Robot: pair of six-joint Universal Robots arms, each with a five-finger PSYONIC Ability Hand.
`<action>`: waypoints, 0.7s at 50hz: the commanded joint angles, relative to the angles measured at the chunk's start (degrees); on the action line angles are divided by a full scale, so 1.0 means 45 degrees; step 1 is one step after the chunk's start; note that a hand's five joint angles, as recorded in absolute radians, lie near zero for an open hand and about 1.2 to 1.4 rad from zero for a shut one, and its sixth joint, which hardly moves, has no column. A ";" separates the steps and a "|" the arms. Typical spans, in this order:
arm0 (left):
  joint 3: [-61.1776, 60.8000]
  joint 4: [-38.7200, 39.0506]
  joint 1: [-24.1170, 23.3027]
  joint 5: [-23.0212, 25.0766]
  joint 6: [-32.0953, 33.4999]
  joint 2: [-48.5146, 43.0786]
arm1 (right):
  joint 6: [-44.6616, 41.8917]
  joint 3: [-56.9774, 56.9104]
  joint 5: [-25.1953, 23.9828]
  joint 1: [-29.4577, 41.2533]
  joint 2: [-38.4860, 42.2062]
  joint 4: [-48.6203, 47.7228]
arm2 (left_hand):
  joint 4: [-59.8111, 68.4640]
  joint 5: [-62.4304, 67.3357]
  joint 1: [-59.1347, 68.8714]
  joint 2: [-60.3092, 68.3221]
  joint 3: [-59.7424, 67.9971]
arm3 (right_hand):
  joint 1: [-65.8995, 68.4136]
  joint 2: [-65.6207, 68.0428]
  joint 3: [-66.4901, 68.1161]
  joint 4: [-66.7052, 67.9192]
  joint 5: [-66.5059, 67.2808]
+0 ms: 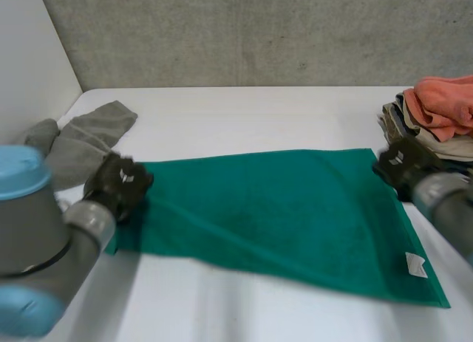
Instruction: Fold the laundry.
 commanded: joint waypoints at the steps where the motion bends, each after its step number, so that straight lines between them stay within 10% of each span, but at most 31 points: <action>1: 0.2201 0.2023 -0.0583 -0.1640 0.0054 -0.3000 | 0.0468 -0.1806 0.1224 0.1167 0.2136 -0.1836 | 0.2438 0.3078 0.2907 0.2463 0.2529 | 0.3231 0.2757 0.2526 0.2438 0.2444; 3: 0.2241 0.2023 -0.1012 -0.1952 -0.0082 -0.3118 | 0.1033 -0.1534 0.1264 0.1070 0.2019 -0.1992 | 0.2438 0.3078 0.2907 0.2463 0.2529 | -0.6293 -0.6767 -0.6998 -0.7086 -0.7080; 6: 0.2144 0.2023 -0.1287 -0.2032 -0.0102 -0.3080 | 0.2823 -0.0988 0.1381 0.1012 0.1184 -0.1876 | 0.2438 0.3078 0.2907 0.2463 0.2529 | -1.1217 -1.1691 -1.1922 -1.2009 -1.2004; 20: 0.1831 0.2023 -0.1561 -0.2149 -0.0083 -0.2728 | 0.7635 0.0534 -0.0042 -0.0236 -0.3330 0.5072 | 0.2438 0.3078 0.2907 0.2463 0.2529 | -1.2325 -1.2799 -1.3030 -1.3117 -1.3112; 35: 0.1714 0.2023 -0.1444 -0.2130 -0.0122 -0.2416 | 0.7696 0.5009 -0.0455 -0.0942 -0.3842 0.2076 | 0.2438 0.3078 0.2907 0.2463 0.2529 | -1.0856 -1.1330 -1.1561 -1.1648 -1.1642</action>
